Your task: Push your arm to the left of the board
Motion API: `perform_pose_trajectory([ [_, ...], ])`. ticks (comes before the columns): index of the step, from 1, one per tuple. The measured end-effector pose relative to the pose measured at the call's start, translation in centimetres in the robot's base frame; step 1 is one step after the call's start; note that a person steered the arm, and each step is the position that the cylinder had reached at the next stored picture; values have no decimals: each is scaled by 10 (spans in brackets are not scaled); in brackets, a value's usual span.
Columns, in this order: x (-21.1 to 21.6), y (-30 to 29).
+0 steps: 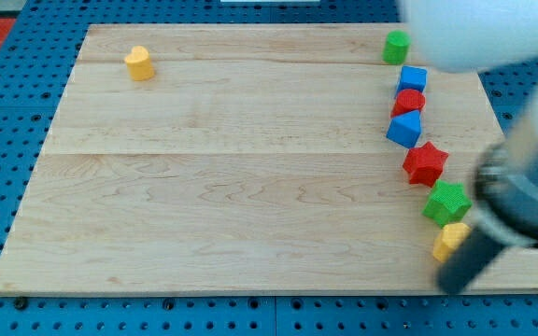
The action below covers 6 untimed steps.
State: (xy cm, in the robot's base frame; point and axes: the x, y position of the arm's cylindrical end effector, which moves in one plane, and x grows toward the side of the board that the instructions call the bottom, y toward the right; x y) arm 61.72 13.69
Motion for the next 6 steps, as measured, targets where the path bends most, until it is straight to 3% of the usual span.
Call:
perform_pose_trajectory([
  [2, -61, -119],
  [3, -127, -211],
  [4, -140, -269],
  [6, -140, -313],
])
